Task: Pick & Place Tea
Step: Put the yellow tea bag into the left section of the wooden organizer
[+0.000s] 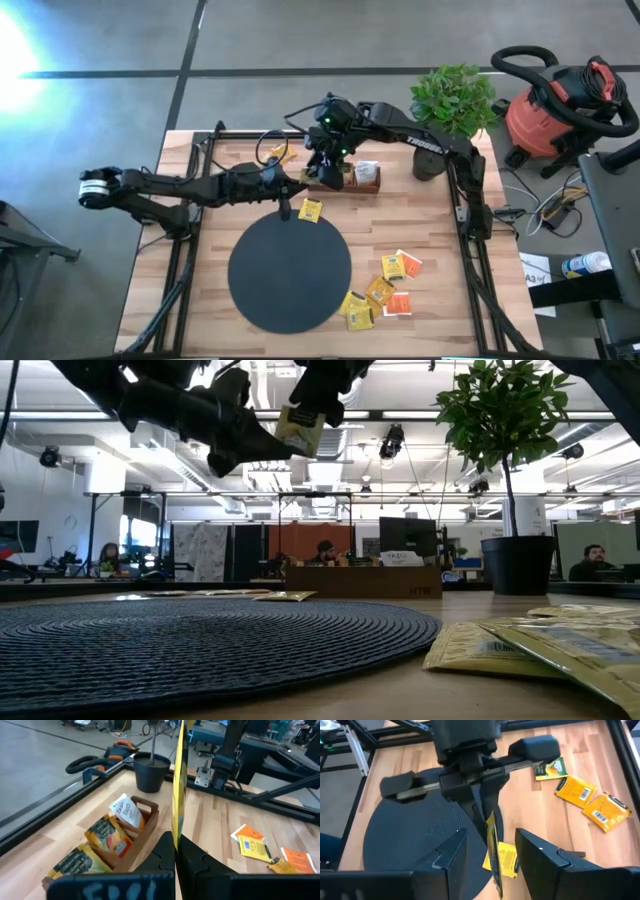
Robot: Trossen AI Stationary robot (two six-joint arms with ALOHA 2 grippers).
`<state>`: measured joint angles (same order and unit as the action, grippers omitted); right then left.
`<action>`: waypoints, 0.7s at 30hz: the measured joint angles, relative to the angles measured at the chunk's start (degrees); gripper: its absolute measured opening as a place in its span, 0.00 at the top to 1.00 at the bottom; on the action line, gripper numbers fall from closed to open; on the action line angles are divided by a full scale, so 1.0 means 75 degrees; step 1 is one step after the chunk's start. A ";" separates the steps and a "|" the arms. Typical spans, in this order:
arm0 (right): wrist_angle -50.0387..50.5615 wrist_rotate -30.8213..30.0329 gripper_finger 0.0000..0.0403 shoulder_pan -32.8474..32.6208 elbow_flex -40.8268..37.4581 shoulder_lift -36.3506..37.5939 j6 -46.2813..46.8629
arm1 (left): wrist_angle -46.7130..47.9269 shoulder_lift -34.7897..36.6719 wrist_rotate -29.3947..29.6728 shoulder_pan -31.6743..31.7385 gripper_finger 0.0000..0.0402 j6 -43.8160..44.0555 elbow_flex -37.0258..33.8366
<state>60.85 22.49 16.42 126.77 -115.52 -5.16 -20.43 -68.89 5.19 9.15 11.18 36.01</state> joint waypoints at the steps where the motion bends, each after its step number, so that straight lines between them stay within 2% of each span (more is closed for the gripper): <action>1: 0.0010 -0.0001 0.60 0.0001 0.0010 0.0000 -0.0025 | 0.0001 -0.0022 0.0000 0.0000 1.00 0.0002 0.0007; 9: 0.0270 -0.0018 0.65 -0.0002 -0.0123 0.0003 -0.0320 | -0.0025 0.0042 0.0009 0.0005 1.00 -0.0074 0.0018; 12: 0.0232 -0.0035 0.70 -0.0001 -0.0130 0.0003 -0.0351 | -0.0010 0.0042 0.0011 0.0015 1.00 -0.0076 0.0018; 17: 0.0214 -0.0667 0.82 -0.0005 -0.0164 0.0003 -0.0572 | -0.0011 0.0042 0.0163 0.0015 1.00 -0.0076 0.0015; 21: 0.0212 -0.0803 0.92 0.0002 -0.0334 0.0003 -0.0604 | 0.0003 0.0042 0.0231 0.0015 1.00 -0.0026 0.0009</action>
<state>62.44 16.47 16.44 124.27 -115.50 -9.69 -20.41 -68.58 6.92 9.26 10.98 36.07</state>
